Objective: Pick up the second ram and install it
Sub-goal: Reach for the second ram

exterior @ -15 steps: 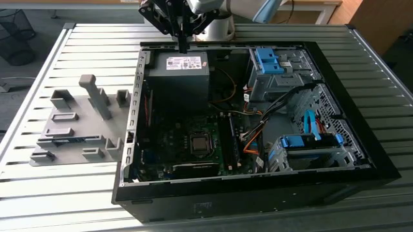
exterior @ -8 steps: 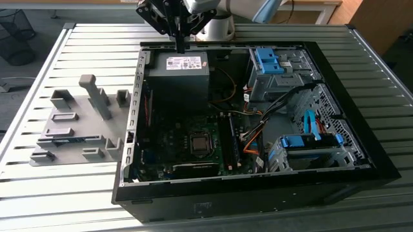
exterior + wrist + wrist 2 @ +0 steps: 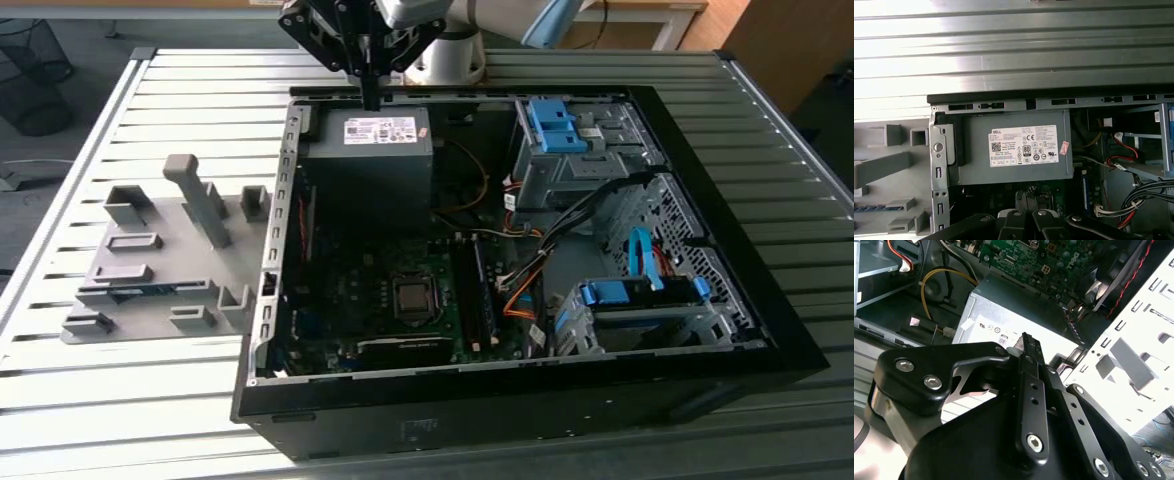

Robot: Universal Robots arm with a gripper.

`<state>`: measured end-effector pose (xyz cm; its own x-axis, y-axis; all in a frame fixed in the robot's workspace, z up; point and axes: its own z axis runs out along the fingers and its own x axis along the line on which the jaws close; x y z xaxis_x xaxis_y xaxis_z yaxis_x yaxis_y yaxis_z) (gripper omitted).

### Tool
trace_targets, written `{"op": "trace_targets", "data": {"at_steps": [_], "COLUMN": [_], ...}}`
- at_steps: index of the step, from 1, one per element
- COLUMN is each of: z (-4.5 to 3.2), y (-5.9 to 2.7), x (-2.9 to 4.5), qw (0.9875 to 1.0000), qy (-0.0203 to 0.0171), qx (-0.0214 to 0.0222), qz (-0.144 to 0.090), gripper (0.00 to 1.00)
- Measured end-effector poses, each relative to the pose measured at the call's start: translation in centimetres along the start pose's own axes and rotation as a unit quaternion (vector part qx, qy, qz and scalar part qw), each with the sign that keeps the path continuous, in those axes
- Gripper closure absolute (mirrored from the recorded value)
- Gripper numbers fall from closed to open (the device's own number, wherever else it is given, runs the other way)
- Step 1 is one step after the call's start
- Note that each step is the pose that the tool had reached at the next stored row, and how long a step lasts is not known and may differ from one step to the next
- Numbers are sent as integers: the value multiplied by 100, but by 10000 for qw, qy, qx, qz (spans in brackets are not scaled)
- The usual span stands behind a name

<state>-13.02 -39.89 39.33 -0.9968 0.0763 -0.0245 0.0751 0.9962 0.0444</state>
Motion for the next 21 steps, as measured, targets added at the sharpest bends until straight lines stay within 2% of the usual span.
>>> {"op": "trace_targets", "data": {"at_steps": [21], "z": [-2], "y": [-7], "x": [94], "qw": [10000], "qy": [0], "qx": [0], "qz": [0], "gripper": [89]}}
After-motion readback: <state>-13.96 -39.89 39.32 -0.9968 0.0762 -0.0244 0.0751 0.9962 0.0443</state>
